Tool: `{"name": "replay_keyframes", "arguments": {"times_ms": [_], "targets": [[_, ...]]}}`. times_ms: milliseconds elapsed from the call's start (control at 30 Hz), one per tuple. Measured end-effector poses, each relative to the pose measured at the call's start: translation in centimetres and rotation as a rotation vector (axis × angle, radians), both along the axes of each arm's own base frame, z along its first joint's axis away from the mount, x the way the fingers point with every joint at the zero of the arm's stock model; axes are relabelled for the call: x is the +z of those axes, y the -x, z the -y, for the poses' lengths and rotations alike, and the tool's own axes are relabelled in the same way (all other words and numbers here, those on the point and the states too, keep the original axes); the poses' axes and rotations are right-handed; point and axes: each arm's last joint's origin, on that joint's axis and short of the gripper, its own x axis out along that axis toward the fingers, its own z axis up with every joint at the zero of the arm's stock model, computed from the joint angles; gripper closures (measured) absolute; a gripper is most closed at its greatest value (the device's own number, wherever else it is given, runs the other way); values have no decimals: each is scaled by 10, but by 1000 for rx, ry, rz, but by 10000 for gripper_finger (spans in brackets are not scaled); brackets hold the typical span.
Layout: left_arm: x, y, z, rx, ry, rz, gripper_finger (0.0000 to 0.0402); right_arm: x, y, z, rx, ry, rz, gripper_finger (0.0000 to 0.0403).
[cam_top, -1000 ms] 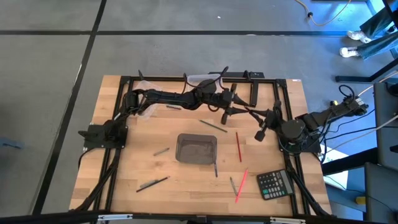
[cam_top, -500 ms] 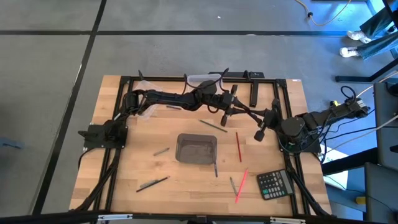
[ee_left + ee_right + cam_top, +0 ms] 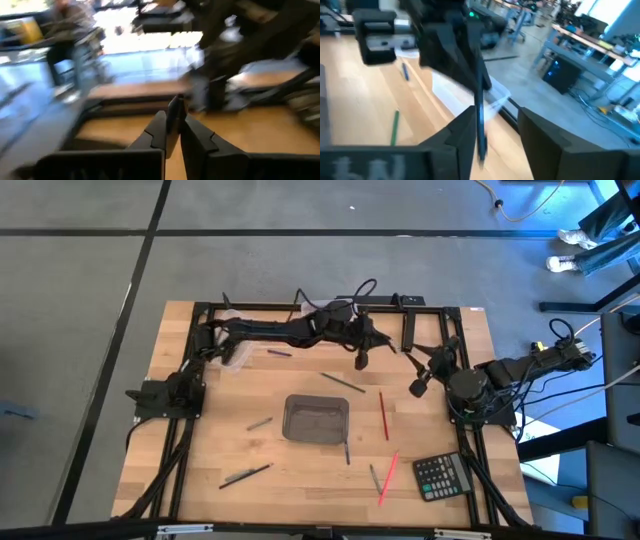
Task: Sort crayons/erasers/pens/pencils in bins
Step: Put the black pen into the left transparent bin
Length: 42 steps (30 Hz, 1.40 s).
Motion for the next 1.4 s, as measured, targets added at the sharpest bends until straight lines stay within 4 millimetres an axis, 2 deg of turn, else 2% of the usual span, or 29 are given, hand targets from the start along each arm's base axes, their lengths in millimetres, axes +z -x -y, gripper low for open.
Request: {"name": "replay_keyframes", "arguments": {"times_ms": [333, 533, 700, 767, 900, 1100, 1267, 1400], "targets": [[33, 44, 1, 367, -145, -353, 380, -5, 4, 1, -2, -18, -36, 232], [21, 60, 1, 498, -164, -574, 380, -6, 4, 1, 13, -38, -40, 232], [8, 74, 7, 535, -95, -751, 378, -8, 5, 1, 6, -49, -46, 232], [10, 79, 13, 535, -76, -797, 378, -9, 6, 1, 4, -48, -53, 232], [20, 85, 23, 562, -115, -812, 377, -10, 6, 2, 3, -42, -66, 232], [34, 96, 23, 655, -170, -803, 377, -10, 6, 2, 3, -45, -66, 232], [59, 126, 29, 769, -174, -850, 377, -12, 7, 2, -4, -54, -73, 232], [75, 162, 24, 893, -58, -917, 377, -13, 9, 3, -14, -68, -74, 232]]}}
